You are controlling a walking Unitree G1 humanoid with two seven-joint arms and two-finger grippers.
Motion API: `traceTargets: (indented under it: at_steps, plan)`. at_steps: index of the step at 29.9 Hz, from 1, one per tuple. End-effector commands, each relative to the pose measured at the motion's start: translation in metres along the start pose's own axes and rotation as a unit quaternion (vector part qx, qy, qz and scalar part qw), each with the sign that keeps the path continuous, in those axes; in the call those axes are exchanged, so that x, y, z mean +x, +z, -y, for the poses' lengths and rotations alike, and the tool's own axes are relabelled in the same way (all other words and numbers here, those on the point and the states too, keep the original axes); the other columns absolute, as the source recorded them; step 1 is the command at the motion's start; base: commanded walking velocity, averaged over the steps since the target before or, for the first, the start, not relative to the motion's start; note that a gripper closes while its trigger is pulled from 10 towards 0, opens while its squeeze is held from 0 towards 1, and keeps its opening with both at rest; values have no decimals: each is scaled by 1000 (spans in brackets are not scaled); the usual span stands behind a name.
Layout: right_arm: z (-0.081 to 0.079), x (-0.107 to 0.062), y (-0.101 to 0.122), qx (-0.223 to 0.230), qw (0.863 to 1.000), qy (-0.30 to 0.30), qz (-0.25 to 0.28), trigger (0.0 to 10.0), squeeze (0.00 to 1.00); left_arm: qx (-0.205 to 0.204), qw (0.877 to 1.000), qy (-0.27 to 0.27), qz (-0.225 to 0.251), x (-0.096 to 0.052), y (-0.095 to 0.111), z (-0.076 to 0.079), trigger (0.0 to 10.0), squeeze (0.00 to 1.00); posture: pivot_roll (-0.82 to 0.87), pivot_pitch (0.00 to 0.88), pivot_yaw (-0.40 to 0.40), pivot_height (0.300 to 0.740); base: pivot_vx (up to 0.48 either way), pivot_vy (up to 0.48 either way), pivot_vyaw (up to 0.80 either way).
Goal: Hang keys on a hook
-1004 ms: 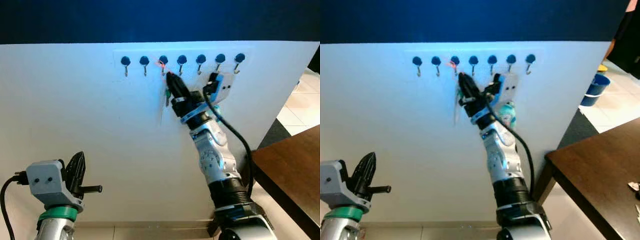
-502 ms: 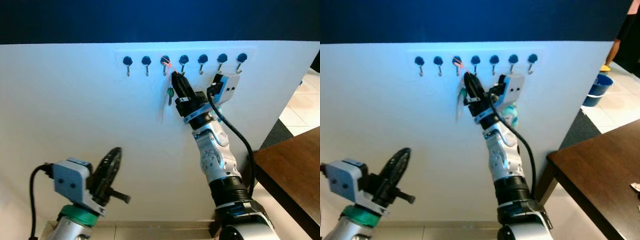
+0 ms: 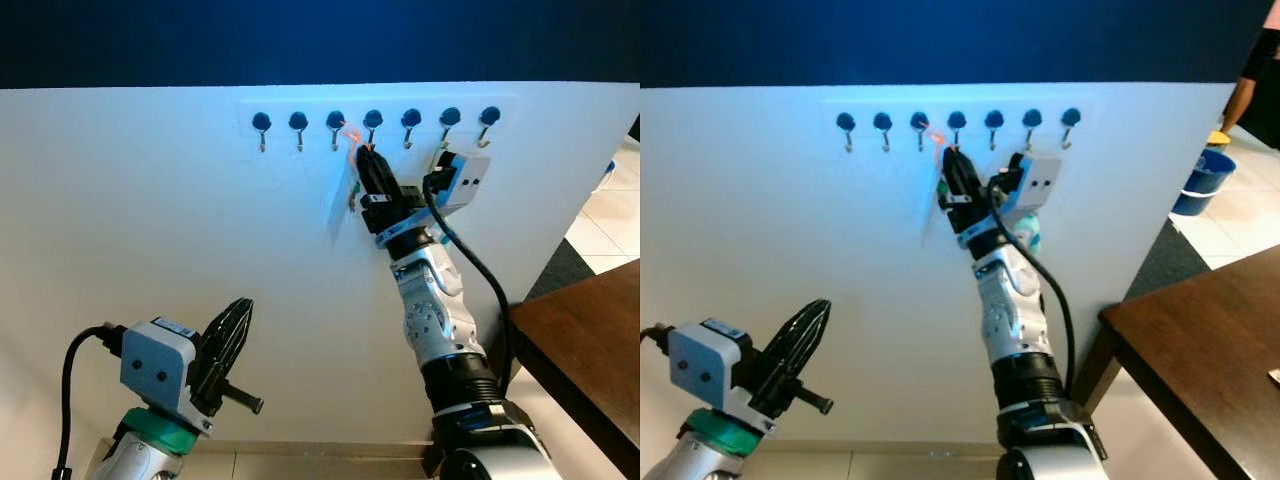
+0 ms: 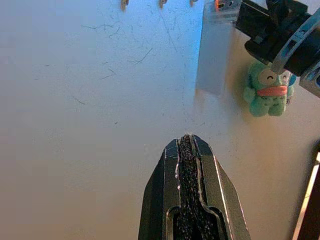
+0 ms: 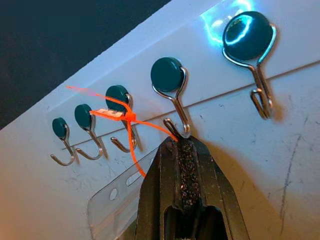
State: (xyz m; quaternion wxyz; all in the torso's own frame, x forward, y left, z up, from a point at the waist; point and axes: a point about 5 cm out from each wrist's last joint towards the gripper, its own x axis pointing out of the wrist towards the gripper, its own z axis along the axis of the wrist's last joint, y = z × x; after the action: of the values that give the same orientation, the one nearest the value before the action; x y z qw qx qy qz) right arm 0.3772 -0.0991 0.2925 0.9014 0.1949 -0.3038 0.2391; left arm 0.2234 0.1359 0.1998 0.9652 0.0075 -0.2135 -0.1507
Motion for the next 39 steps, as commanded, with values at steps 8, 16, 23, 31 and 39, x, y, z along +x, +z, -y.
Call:
traceTargets:
  at_steps: [8,16,23,31,39]
  plan:
    - [1,-22,-15,-5,1000,-18,-23,10000,0,11,1000,10,-7,-3,-2,-3,10000,0,-61,80,125,740,0,0,0]
    - [-6,-25,-20,-4,999,-7,-31,10000,0,17,1000,15,-8,-2,-2,-4,10000,0,-60,81,125,740,0,0,0]
    - [-10,-27,-26,-6,999,-2,-49,10000,0,23,1000,17,-11,-2,-3,-5,10000,0,-60,81,125,740,0,0,0]
    - [-24,-49,-58,-34,988,43,-144,10000,0,25,999,16,-15,-2,-5,-4,10000,0,-60,81,125,740,0,0,0]
    - [-33,-49,-54,-19,991,60,-118,10000,0,29,999,22,-14,-2,-4,-5,10000,0,-60,81,125,740,0,0,0]
